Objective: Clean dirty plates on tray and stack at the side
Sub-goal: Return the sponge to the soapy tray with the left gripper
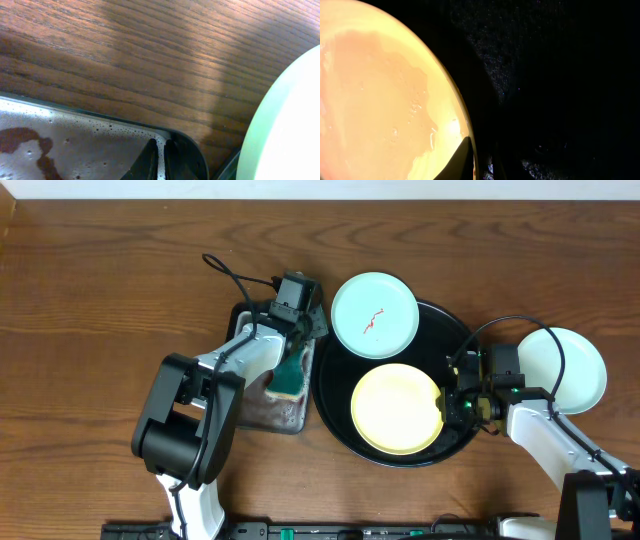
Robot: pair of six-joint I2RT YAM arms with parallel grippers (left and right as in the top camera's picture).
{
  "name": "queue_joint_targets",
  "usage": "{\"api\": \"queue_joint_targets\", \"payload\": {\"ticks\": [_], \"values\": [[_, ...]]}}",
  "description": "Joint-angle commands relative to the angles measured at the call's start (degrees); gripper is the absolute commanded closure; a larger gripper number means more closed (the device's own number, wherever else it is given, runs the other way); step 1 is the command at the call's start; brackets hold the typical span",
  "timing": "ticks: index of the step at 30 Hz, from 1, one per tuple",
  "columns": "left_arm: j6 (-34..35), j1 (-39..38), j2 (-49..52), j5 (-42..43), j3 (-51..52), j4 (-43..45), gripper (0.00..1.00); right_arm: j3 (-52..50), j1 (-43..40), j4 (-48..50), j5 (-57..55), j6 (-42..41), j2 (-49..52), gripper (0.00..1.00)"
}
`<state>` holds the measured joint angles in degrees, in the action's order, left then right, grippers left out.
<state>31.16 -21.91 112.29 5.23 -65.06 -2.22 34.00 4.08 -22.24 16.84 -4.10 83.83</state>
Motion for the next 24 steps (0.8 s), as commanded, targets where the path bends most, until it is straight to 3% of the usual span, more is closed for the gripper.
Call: {"api": "queue_joint_targets", "payload": {"ticks": [1, 5, 7, 13, 18, 21, 24], "values": [[-0.5, 0.0, -1.5, 0.2, -0.5, 0.4, 0.92, -1.2, 0.5, -0.5, -0.3, -0.1, 0.1, 0.87], [-2.9, 0.2, -6.4, 0.1, -0.5, -1.5, 0.91, -1.2, 0.5, -0.5, -0.3, -0.2, 0.1, 0.86], [-4.0, 0.5, -9.9, 0.1, -0.4, -4.7, 0.83, -1.2, 0.5, -0.5, -0.3, -0.2, 0.1, 0.85], [-4.2, 1.6, -16.9, 0.1, -0.4, -22.8, 0.6, -1.2, 0.5, -0.3, -0.3, -0.2, 0.1, 0.76], [-4.1, 1.6, -16.9, 0.1, 0.1, -33.6, 0.54, -1.2, 0.5, 0.2, -0.3, -0.2, 0.1, 0.74], [-4.1, 1.6, -16.9, 0.1, 1.0, -36.4, 0.5, -1.2, 0.5, 0.2, -0.3, -0.2, 0.1, 0.78], [-4.1, 1.6, -16.9, 0.1, 1.2, -37.7, 0.48, -1.2, 0.5, 0.2, -0.2, -1.2, 0.1, 0.88]]}}
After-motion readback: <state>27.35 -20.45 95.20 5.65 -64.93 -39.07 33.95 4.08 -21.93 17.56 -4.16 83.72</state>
